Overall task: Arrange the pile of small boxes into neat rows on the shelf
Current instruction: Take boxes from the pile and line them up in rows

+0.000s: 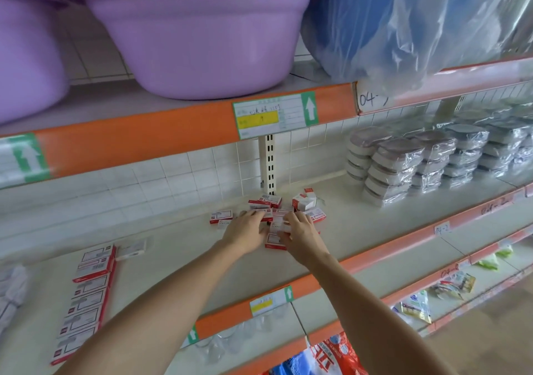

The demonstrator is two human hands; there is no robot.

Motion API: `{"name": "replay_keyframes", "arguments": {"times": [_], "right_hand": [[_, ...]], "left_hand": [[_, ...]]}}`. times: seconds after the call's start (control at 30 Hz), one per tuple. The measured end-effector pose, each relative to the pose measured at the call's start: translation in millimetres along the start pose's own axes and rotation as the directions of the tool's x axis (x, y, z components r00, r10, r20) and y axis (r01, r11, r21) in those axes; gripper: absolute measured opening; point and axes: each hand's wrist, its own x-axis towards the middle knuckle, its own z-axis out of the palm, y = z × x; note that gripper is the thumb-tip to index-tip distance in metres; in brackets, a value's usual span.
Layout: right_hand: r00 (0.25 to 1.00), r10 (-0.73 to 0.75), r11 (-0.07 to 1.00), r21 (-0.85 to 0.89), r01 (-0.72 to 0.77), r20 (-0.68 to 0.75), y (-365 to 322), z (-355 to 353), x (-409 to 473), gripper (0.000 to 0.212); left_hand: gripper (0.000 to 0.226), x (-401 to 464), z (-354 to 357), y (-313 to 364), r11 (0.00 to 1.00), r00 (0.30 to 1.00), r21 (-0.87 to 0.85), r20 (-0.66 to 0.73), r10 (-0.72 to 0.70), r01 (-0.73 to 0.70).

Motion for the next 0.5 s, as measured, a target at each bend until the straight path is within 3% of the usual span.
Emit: {"name": "replay_keyframes", "arguments": {"times": [0.1, 0.23, 0.5], "right_hand": [[0.999, 0.009, 1.0, -0.024, -0.01, -0.049, 2.6, -1.1, 15.8, 0.04], [0.984, 0.045, 0.993, -0.104, -0.064, -0.173, 13.3, -4.8, 38.1, 0.023], [0.977, 0.205, 0.959, -0.191, -0.211, -0.054, 33.1, -4.3, 68.7, 0.037]], "left_hand": [[0.047, 6.8, -0.1, -1.6, 0.999, 1.0, -0.035, 0.002, 0.003, -0.003], [0.046, 14.1, 1.7, 4.9, 0.997, 0.998, -0.064, 0.017, 0.055, -0.053], [0.044, 29.5, 9.7, 29.9, 0.984, 0.979, -0.122, 0.141, 0.144, -0.127]]}}
